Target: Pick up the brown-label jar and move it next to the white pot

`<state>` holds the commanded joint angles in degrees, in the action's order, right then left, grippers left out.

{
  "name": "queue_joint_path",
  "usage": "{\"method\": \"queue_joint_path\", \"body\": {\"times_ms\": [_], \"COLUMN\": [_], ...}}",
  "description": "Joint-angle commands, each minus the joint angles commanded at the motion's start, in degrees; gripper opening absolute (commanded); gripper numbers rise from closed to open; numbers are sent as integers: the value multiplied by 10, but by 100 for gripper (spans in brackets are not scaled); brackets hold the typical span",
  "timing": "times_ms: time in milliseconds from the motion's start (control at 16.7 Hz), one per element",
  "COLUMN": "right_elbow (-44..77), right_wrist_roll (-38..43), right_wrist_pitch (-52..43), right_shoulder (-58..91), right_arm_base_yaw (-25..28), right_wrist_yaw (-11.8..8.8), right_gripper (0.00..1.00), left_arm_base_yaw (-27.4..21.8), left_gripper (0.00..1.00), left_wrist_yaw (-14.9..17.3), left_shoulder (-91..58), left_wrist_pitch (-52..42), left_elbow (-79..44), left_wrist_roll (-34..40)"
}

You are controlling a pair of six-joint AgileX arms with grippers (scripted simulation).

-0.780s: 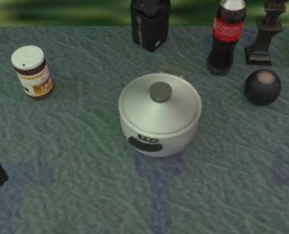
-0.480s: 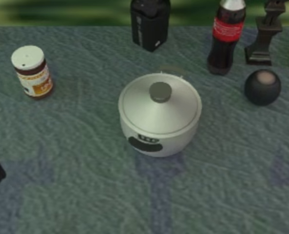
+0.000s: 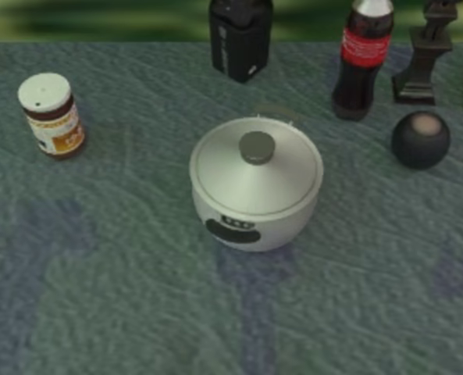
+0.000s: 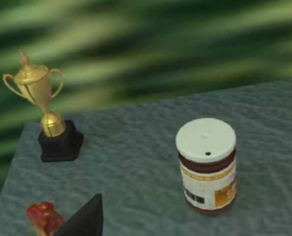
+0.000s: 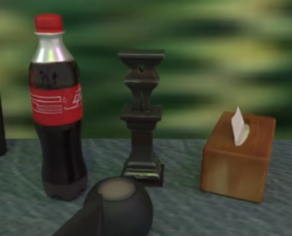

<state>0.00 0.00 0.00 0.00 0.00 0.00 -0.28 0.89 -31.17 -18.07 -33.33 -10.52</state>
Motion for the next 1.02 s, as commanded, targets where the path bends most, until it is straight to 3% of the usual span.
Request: {"method": "queue_joint_path", "body": {"times_ms": [1020], "right_elbow": [0], "right_wrist_roll": [0], "right_wrist_pitch": [0], "right_shoulder": [0], "right_arm_base_yaw": [0], "right_wrist_yaw": [0], "right_gripper": [100], "left_arm_base_yaw": [-7], "left_gripper": [100], "left_wrist_yaw": [34], "left_shoulder": [-969], "left_wrist_pitch": [-570], "left_elbow": [-1034], "left_wrist_roll": [-313]}}
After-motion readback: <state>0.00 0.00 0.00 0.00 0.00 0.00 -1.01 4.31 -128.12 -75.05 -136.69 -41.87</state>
